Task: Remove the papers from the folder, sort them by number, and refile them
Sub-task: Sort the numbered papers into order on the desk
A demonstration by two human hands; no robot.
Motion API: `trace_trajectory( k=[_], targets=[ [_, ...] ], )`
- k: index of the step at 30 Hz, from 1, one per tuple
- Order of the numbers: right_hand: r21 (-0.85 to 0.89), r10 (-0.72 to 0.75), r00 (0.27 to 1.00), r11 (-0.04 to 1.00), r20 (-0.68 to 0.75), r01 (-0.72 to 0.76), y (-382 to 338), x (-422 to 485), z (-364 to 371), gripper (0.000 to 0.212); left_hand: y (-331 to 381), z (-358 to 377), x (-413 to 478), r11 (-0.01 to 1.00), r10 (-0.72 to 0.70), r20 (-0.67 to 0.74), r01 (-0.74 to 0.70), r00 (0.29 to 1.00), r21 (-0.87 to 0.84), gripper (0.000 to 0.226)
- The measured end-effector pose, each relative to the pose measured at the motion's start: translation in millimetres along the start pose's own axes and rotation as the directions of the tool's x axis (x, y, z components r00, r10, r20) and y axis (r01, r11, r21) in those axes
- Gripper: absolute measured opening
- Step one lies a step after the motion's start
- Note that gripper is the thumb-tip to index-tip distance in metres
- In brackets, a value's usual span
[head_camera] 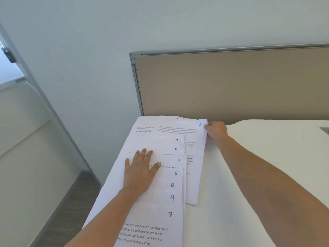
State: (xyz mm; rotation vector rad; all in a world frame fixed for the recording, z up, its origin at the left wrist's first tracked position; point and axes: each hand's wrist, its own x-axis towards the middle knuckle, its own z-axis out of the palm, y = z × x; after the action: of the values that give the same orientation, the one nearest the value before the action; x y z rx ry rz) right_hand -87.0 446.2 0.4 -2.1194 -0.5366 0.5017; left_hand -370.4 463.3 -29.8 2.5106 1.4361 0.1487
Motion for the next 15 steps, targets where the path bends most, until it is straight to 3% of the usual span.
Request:
trace_trajectory(
  k=[7, 11, 13, 15],
  targets=[
    [-0.119, -0.006, 0.985, 0.993, -0.175, -0.015, 36, 12, -53, 0.026, -1, 1, 0, 1.000, -0.003, -0.002, 0.003, 1.000, 0.003, 0.060],
    [-0.235, -0.188, 0.927, 0.965, -0.326, 0.114, 37, -4, -50, 0.027, 1, 1, 0, 1.000, -0.009, -0.005, 0.009, 1.000, 0.007, 0.059],
    [-0.286, -0.336, 0.894, 0.924, -0.295, 0.253, 28, -24, -33, 0.026, -1, 1, 0, 1.000, -0.010, -0.008, 0.010, 1.000, 0.013, 0.059],
    [-0.338, -0.444, 0.886, 0.861, -0.135, 0.380, 22, -48, -15, 0.025, 0, 0, 1, 1.000, -0.008, -0.003, 0.008, 1.000, 0.013, 0.060]
  ],
)
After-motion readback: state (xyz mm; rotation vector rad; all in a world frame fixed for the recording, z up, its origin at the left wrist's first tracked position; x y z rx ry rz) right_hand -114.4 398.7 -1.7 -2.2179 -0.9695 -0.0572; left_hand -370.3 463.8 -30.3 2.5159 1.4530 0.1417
